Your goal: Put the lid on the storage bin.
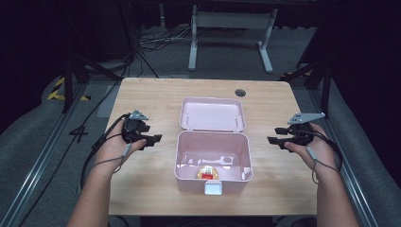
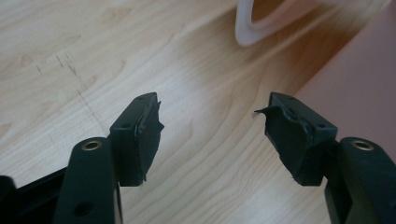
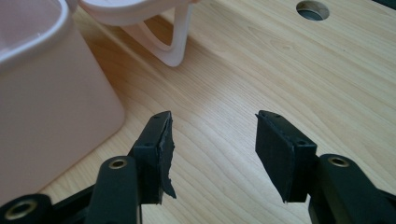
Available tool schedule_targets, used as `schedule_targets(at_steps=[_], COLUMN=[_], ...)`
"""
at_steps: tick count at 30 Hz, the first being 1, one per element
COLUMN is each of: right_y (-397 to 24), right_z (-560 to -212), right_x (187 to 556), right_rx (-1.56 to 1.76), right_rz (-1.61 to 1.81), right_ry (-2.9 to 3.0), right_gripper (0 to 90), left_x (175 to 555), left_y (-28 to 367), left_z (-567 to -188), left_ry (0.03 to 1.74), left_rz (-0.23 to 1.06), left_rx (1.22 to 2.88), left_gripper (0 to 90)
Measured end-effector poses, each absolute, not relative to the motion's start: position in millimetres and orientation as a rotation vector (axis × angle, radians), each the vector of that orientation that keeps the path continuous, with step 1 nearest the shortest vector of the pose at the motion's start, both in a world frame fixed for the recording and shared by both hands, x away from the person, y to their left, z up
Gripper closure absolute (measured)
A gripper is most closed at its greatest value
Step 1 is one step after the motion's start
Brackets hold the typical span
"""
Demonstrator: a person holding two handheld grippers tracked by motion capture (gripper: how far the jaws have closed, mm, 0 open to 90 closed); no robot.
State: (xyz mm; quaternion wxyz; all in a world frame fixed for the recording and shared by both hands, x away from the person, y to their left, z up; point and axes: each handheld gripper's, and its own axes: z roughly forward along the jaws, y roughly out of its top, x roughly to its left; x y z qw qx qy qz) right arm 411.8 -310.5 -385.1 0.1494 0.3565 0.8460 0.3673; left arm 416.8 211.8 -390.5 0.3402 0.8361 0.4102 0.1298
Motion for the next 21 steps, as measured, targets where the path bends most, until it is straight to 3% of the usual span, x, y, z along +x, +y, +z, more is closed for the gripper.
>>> schedule_targets(at_steps=[6, 21], right_y=[-316.0, -309.7], right_z=[-384.4, -393.2], right_x=[408.9, 406.6], right_rx=[1.074, 1.064], right_rz=[1.068, 1.044], right_ry=[2.407, 2.418], right_gripper=[45.9, 39.2], left_x=[421.2, 457.1], left_y=[203.6, 180.1], left_z=[-378.5, -345.7], left_ry=[1.071, 0.978], left_rz=[0.351, 0.364], left_rx=[2.188, 2.036], left_gripper=[32.6, 31.6])
